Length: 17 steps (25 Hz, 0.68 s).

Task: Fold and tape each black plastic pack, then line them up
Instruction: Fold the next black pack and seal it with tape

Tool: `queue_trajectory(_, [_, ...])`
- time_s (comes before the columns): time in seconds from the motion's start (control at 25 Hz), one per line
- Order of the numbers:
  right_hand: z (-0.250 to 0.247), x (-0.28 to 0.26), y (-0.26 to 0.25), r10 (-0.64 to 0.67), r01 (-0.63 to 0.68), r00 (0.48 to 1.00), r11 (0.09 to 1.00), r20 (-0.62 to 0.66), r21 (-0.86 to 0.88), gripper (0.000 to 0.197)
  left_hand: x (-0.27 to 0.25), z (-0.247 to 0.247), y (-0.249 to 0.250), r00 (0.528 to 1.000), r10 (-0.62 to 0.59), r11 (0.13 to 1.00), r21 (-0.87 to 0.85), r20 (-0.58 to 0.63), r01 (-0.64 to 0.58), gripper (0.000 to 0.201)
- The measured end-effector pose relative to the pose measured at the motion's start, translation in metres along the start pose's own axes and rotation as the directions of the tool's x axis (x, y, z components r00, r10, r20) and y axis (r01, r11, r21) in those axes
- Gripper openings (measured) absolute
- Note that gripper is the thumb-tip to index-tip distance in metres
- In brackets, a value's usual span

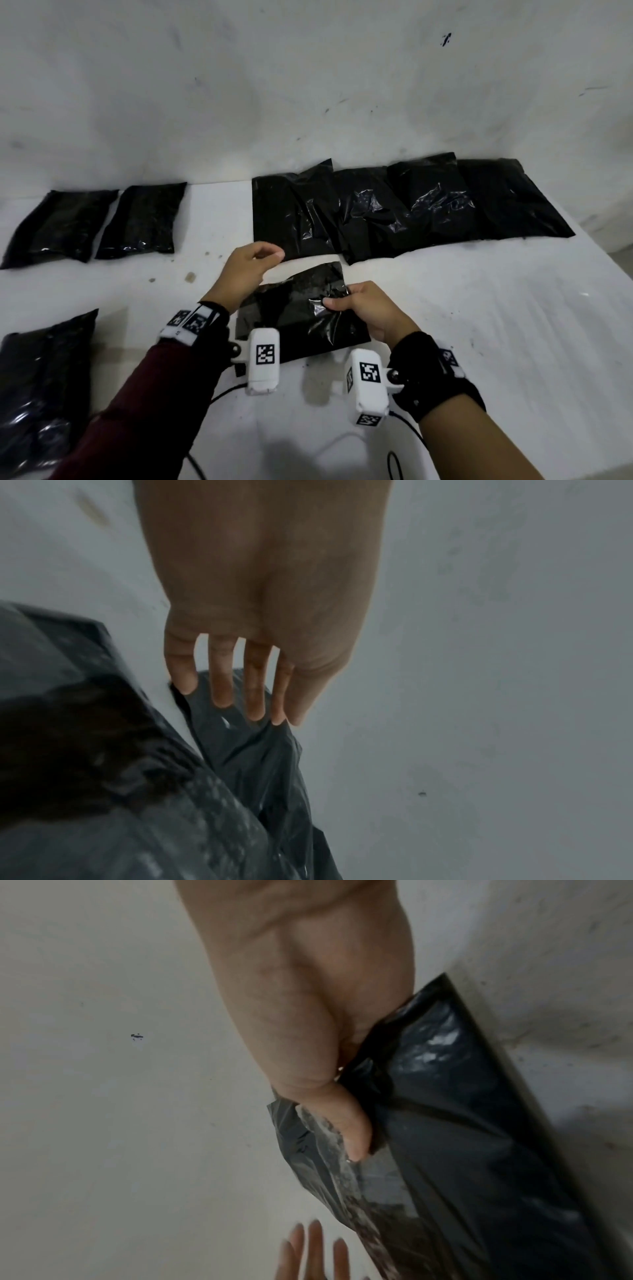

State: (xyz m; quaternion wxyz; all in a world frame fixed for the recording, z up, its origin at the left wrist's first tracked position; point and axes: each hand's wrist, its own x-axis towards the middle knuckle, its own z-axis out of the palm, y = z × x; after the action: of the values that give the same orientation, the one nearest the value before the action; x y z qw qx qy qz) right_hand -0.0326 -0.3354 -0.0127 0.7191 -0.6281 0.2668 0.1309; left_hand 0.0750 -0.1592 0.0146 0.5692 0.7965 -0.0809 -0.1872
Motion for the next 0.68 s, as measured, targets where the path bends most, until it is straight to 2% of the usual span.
queue_trajectory(0.12, [-0.001, -0.005, -0.008, 0.036, -0.039, 0.999, 0.997, -0.038, -0.072, 0.009, -0.016, -0.022, -0.024, 0.986, -0.145, 0.985, -0.1, -0.076, 0.138, 0.006])
queue_trajectory(0.24, [-0.004, -0.005, -0.019, 0.042, -0.086, 0.987, 0.951, -0.152, -0.296, 0.012, -0.031, -0.043, -0.047, 0.957, -0.243, 0.965, -0.141, -0.159, 0.222, 0.009])
queue_trajectory(0.32, [-0.002, 0.002, -0.03, -0.003, -0.155, 0.963, 0.814, -0.271, -0.56, 0.023, -0.04, -0.054, -0.06, 0.943, -0.266, 0.959, -0.15, -0.198, 0.239, 0.009])
queue_trajectory(0.36, [0.008, 0.003, -0.036, -0.074, -0.196, 0.939, 0.686, -0.335, -0.701, 0.026, -0.045, -0.057, -0.064, 0.937, -0.273, 0.958, -0.151, -0.216, 0.244, 0.008])
queue_trajectory(0.4, [0.023, 0.004, -0.043, -0.191, -0.195, 0.919, 0.54, -0.345, -0.819, 0.027, -0.048, -0.06, -0.067, 0.932, -0.276, 0.957, -0.154, -0.234, 0.244, 0.007])
queue_trajectory(0.44, [0.04, 0.006, -0.048, -0.305, -0.13, 0.913, 0.414, -0.272, -0.901, 0.033, -0.051, -0.06, -0.07, 0.93, -0.274, 0.958, -0.154, -0.247, 0.241, 0.006])
queue_trajectory(0.48, [0.06, 0.01, -0.052, -0.381, -0.007, 0.915, 0.318, -0.135, -0.948, 0.039, -0.054, -0.06, -0.071, 0.929, -0.267, 0.96, -0.151, -0.258, 0.235, 0.006])
queue_trajectory(0.52, [0.079, 0.014, -0.054, -0.388, 0.122, 0.922, 0.26, 0.012, -0.958, 0.041, -0.057, -0.06, -0.072, 0.929, -0.259, 0.964, -0.136, -0.264, 0.23, 0.005])
queue_trajectory(0.56, [0.098, 0.021, -0.054, -0.339, 0.226, 0.931, 0.239, 0.137, -0.944, 0.041, -0.059, -0.059, -0.073, 0.93, -0.25, 0.967, -0.115, -0.27, 0.226, 0.005])
queue_trajectory(0.6, [0.109, 0.028, -0.051, -0.245, 0.26, 0.948, 0.225, 0.204, -0.939, 0.042, -0.061, -0.056, -0.075, 0.932, -0.241, 0.97, -0.085, -0.272, 0.226, 0.004])
queue_trajectory(0.68, [0.124, 0.043, -0.044, -0.088, 0.24, 0.97, 0.186, 0.227, -0.953, 0.043, -0.066, -0.052, -0.079, 0.935, -0.213, 0.975, 0.0, -0.285, 0.222, 0.005])
